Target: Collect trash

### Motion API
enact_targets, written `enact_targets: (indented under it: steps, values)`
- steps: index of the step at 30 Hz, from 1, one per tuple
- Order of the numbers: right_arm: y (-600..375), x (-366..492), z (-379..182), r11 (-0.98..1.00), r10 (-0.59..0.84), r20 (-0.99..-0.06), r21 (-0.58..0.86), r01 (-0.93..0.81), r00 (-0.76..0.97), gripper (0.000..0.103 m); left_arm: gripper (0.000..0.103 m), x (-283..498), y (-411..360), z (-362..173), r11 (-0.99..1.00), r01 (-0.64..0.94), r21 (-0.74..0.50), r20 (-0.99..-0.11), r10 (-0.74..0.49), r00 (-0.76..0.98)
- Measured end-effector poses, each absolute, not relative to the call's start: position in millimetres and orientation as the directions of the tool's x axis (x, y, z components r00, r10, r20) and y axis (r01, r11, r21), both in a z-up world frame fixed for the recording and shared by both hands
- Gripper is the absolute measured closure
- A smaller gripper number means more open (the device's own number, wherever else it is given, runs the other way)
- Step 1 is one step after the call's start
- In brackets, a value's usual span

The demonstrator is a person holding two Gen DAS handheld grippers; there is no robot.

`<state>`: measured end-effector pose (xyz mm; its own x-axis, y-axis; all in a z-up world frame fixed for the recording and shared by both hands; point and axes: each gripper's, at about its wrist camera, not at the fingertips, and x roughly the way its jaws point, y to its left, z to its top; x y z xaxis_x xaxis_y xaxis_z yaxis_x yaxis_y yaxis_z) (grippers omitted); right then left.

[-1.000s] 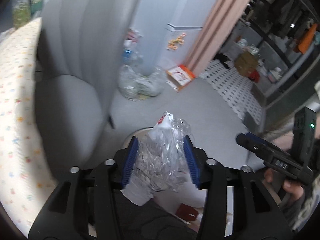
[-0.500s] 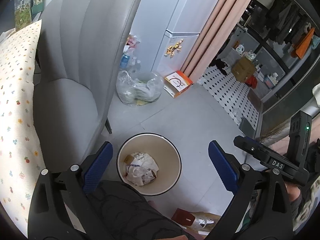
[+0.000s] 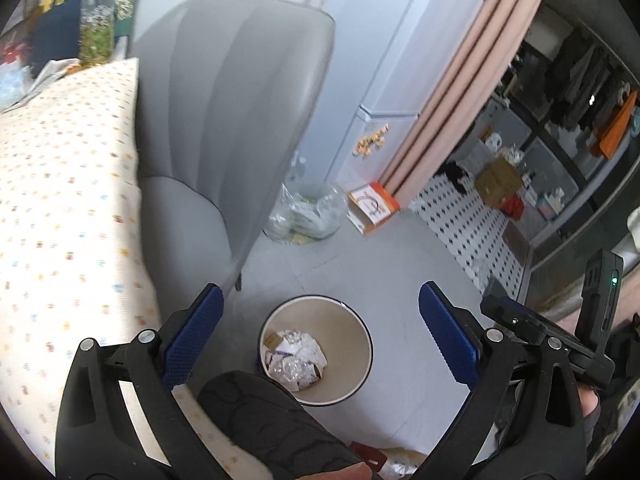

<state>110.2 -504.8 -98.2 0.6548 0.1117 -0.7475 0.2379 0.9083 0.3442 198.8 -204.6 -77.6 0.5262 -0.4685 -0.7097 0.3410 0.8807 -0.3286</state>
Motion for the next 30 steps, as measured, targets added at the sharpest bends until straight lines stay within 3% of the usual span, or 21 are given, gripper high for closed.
enact_targets:
  steps: [21, 30]
  values:
    - [-391, 105, -12, 0.977, 0.083, -0.684, 0.198, 0.074, 0.725, 0.008, 0.006, 145, -77, -15, 0.927, 0.217, -0.306, -0.586, -0.362, 0.725]
    - [-351, 98, 21, 0.987, 0.0, -0.659, 0.123, 0.108, 0.752, 0.008, 0.006, 111, -36, 12, 0.952, 0.145, -0.269, -0.556, -0.277, 0.784]
